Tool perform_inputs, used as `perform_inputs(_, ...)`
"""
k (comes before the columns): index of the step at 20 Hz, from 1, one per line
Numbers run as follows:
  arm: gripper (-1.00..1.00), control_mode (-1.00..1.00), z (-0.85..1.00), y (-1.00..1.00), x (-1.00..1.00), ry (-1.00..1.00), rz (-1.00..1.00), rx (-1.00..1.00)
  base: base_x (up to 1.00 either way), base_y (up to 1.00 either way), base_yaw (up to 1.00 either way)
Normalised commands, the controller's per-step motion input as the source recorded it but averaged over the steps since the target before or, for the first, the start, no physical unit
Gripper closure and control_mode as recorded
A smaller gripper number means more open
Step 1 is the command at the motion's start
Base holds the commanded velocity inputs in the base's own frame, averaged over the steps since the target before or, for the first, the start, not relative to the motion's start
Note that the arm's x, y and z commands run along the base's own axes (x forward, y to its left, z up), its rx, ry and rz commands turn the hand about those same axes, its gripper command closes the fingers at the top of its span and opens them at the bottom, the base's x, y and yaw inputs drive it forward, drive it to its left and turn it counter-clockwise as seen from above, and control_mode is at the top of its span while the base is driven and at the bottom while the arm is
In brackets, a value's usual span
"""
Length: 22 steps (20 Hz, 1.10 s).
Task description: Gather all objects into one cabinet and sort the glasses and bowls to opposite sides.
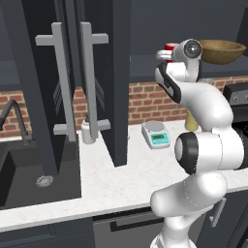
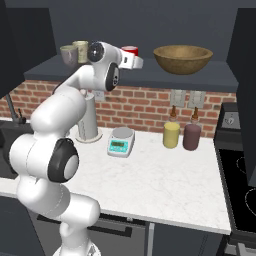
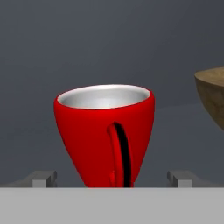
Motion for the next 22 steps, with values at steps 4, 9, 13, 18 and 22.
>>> perform_inputs(4,-1.00,-1.00,0.00,-0.09,0.12,0.00,0.00,0.00,0.00,0.00,0.00)
perform_inputs(9,-1.00,-1.00,0.00,-0.03,0.09,0.00,0.00,0.00,0.00,0.00,0.00)
perform_inputs(13,-1.00,-1.00,0.00,0.00,0.05,0.00,0.00,0.00,0.00,0.00,0.00)
perform_inputs(18,1.00,-1.00,0.00,0.00,0.00,0.00,0.00,0.00,0.00,0.00,0.00)
perform_inputs(22,1.00,-1.00,0.00,0.00,0.00,0.00,0.00,0.00,0.00,0.00,0.00)
